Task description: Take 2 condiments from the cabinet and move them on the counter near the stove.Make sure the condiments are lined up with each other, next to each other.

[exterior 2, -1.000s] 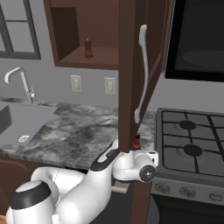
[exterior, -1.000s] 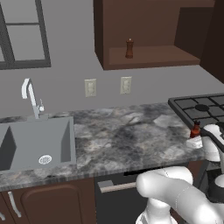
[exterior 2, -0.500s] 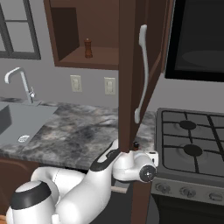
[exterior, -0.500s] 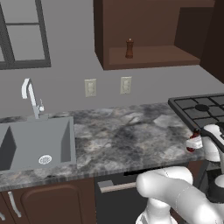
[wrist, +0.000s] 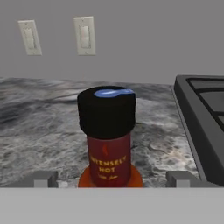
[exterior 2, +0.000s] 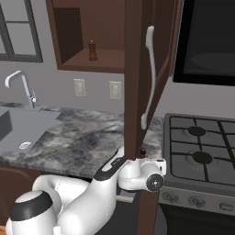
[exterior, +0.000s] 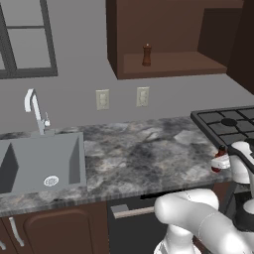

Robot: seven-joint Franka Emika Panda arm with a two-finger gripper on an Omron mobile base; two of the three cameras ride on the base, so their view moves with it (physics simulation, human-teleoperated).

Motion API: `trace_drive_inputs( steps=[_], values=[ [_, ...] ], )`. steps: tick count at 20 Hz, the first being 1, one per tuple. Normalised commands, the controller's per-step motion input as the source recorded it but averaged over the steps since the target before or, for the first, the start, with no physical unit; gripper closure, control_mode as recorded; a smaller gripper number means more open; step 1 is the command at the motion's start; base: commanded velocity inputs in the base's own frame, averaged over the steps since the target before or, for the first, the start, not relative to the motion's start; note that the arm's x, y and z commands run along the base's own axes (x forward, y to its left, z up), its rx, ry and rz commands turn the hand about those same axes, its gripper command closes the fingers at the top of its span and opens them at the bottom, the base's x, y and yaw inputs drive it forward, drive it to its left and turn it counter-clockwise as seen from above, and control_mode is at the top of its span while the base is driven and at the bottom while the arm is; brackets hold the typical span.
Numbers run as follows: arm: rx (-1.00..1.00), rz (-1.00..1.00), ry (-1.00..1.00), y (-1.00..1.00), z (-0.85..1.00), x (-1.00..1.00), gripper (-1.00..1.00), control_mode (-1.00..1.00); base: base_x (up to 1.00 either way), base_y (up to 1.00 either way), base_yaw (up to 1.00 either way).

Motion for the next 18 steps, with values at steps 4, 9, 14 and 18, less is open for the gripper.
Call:
trace_drive_inputs(
  steps=[4, 9, 14, 18],
  values=[
    [0.00, 0.00, 0.00, 0.00, 0.16, -0.07, -1.00, -1.00, 0.00, 0.00, 0.00],
    [0.00, 0.00, 0.00, 0.00, 0.21, -0.10, -1.00, -1.00, 0.00, 0.00, 0.00],
    [0.00, 0.00, 0.00, 0.02, 0.18, -0.42, -1.00, -1.00, 0.00, 0.00, 0.00],
    [0.00, 0.00, 0.03, 0.18, 0.23, -0.54, -1.00, -1.00, 0.00, 0.00, 0.00]
  ],
)
